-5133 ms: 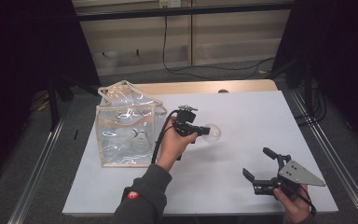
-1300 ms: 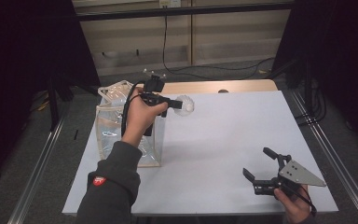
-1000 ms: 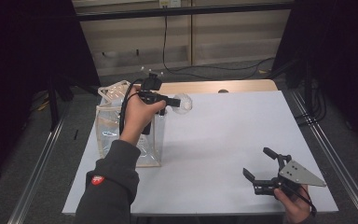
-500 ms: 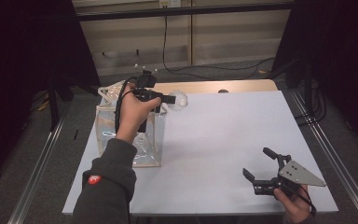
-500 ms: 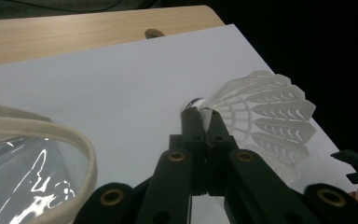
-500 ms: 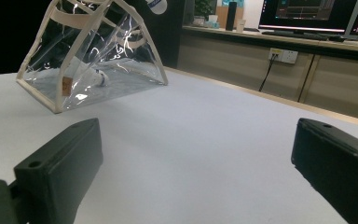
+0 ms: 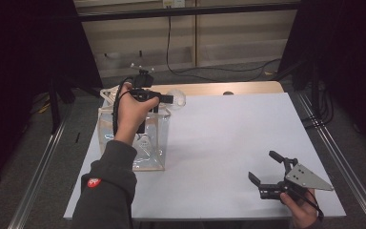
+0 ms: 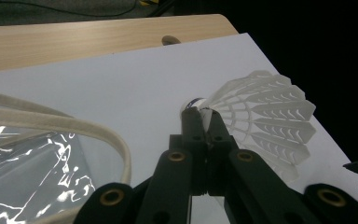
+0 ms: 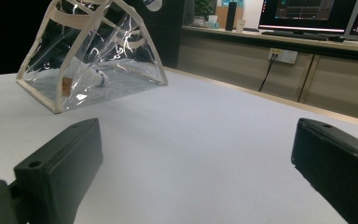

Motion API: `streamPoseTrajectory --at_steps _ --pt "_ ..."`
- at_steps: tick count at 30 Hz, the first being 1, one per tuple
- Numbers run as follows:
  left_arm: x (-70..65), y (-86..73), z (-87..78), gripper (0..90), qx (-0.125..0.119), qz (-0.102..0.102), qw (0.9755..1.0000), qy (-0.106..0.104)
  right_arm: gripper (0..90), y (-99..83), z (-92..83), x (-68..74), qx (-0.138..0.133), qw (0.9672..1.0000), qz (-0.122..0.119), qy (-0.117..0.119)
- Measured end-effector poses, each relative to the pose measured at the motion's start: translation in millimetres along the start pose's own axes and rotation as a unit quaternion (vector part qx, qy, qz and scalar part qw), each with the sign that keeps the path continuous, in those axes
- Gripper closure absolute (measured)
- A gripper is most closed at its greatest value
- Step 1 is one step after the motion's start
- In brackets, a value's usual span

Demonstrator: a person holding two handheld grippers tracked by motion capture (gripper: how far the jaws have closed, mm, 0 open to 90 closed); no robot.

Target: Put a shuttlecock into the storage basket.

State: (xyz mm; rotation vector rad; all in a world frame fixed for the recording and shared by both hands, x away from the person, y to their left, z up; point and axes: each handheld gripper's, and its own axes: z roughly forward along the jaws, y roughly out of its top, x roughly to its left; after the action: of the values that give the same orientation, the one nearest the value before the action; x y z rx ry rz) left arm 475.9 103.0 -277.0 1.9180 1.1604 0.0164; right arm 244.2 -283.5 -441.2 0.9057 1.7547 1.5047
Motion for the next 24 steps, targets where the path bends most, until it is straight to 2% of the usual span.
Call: streamPoseTrajectory --at_steps 14,24 --pt "5.8 4.2 -9.9 90.0 -0.014 -0.015 0.9997 0.011 1.7 0.0 0.0 0.0 0.0 1.0 -0.001 0.0" --pt "11.4 6.1 -16.0 90.0 -0.017 -0.016 0.9994 0.025 1.7 0.1 -0.2 -0.1 0.001 1.0 0.0 0.0"
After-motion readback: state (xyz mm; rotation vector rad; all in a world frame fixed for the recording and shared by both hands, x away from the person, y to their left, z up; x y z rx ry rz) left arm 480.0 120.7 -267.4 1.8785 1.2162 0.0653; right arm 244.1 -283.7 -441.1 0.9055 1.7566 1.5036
